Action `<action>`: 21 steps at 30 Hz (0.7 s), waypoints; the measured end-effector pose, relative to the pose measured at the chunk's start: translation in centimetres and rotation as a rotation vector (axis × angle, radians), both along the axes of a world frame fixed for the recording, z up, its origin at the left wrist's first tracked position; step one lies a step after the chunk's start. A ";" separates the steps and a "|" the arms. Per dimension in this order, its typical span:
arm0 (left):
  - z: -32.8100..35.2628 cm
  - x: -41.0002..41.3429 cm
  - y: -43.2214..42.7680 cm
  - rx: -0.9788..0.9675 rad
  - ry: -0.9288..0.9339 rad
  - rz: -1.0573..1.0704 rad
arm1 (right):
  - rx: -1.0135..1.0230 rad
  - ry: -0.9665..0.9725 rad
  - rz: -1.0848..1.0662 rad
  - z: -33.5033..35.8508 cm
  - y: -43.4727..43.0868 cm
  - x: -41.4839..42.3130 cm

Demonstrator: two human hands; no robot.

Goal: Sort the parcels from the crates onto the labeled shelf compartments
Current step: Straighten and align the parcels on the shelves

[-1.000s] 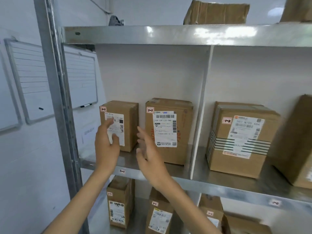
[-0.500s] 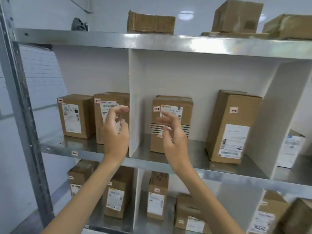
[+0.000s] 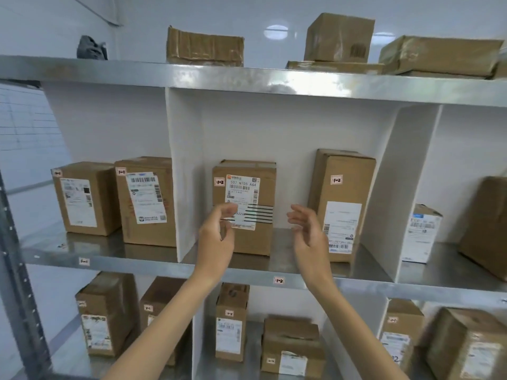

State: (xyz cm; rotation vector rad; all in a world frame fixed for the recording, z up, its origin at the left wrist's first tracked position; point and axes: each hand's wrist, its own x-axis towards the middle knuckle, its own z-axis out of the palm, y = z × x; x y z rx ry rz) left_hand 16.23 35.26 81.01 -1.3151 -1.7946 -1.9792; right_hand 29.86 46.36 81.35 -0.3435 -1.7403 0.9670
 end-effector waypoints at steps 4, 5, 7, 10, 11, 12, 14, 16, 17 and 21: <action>-0.5 2.4 2.9 -0.028 0.053 -0.109 | -0.005 0.020 -0.132 -0.7 2.5 1.3; -0.8 2.9 3.8 -0.045 0.048 -0.162 | -0.007 0.040 -0.188 -0.9 3.2 1.8; -1.4 4.0 5.9 -0.139 0.014 -0.267 | -0.036 0.094 -0.311 -1.5 4.7 2.9; -1.9 5.7 9.6 -0.343 -0.050 -0.375 | -0.095 0.074 -0.469 -2.2 7.7 4.7; -1.9 6.3 10.6 -0.398 -0.077 -0.394 | -0.114 0.031 -0.488 -2.3 8.6 5.1; -1.8 6.9 11.6 -0.444 -0.104 -0.416 | -0.139 -0.011 -0.480 -2.4 9.4 5.4; -2.0 8.0 13.2 -0.495 -0.128 -0.449 | -0.187 -0.065 -0.382 -2.5 10.3 5.6; -2.4 8.8 14.2 -0.507 -0.099 -0.435 | -0.180 -0.100 -0.315 -2.8 10.6 5.6; -2.6 9.0 14.5 -0.504 -0.090 -0.422 | -0.157 -0.108 -0.319 -3.0 10.7 5.6; -2.9 9.1 15.3 -0.503 -0.072 -0.398 | -0.118 -0.107 -0.341 -3.2 10.8 5.9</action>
